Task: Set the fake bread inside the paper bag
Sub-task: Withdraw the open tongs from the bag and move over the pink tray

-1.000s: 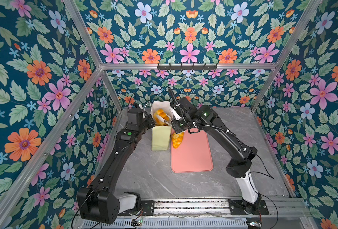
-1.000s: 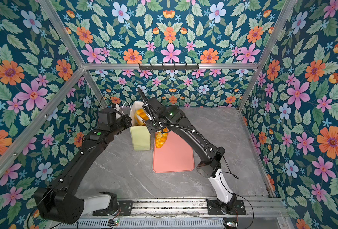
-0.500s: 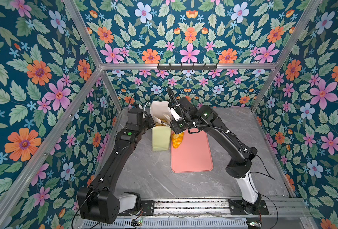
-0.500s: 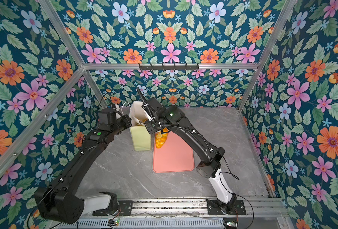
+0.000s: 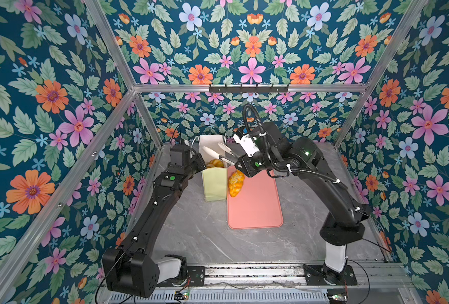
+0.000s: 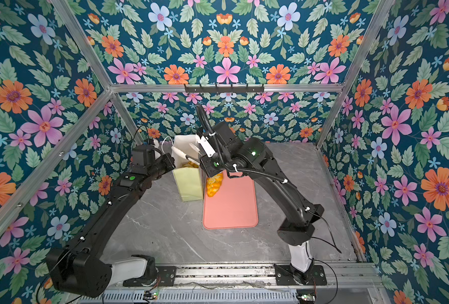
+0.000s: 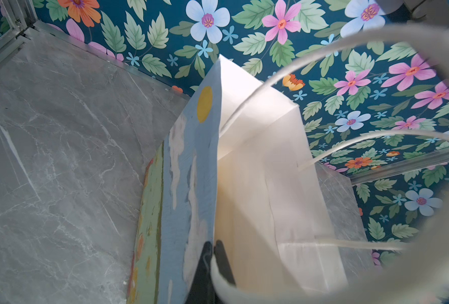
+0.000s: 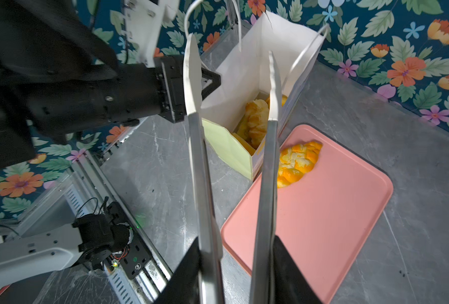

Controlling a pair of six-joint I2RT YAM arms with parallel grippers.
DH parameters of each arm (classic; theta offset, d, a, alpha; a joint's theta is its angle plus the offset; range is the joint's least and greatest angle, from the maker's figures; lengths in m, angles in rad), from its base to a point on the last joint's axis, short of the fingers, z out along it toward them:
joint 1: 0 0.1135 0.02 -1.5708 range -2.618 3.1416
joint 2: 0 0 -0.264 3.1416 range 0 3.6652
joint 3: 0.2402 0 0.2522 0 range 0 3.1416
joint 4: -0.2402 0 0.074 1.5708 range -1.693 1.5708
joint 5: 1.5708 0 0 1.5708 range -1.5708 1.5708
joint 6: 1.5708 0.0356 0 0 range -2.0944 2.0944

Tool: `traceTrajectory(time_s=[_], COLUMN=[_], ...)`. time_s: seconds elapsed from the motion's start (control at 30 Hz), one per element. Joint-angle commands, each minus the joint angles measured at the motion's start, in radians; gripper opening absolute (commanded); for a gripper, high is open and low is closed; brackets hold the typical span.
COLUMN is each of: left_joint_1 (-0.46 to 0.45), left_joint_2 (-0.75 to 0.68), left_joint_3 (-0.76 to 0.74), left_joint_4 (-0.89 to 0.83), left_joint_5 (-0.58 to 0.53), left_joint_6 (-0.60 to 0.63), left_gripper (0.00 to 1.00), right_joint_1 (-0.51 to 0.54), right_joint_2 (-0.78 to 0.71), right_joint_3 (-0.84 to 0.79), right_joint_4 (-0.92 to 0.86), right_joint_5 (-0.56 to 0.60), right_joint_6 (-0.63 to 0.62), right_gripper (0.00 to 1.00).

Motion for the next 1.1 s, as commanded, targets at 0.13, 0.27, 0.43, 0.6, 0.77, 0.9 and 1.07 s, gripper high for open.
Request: traceTrajectory(time_s=[0.13,0.27,0.43,0.6,0.77,0.9,1.07], left_joint_1=[0.000,0.001,0.000,0.000,0.000,0.001,0.001], left_joint_2=[-0.019,-0.030,-0.038,-0.045,-0.049,-0.059,-0.059], left_joint_3=[-0.007,-0.008,-0.013,-0.025,-0.028,-0.041,-0.043], left_joint_4=[0.015,0.006,0.004,0.003,-0.004,0.004,0.002], left_joint_5=[-0.012,-0.020,-0.023,-0.024,-0.028,-0.031,-0.028], left_joint_6=[0.000,0.003,0.004,0.003,-0.001,-0.012,-0.017], left_gripper=[0.00,0.00,0.00,0.00,0.00,0.00,0.00], right_joint_1=[0.002,0.001,-0.056,-0.146,-0.174,-0.193,-0.193], right_joint_2=[-0.214,-0.368,-0.528,-0.648,-0.681,-0.659,-0.609], right_joint_3=[-0.224,-0.354,-0.551,-0.705,-0.857,-0.940,-1.020], right_joint_4=[0.191,0.232,0.281,0.287,0.278,0.285,0.344], right_joint_5=[-0.095,-0.037,0.024,0.036,0.100,0.104,0.099], right_joint_6=[-0.038,-0.062,-0.063,-0.037,-0.057,-0.024,0.039], right_gripper=[0.40,0.40,0.40,0.40,0.42,0.42,0.41])
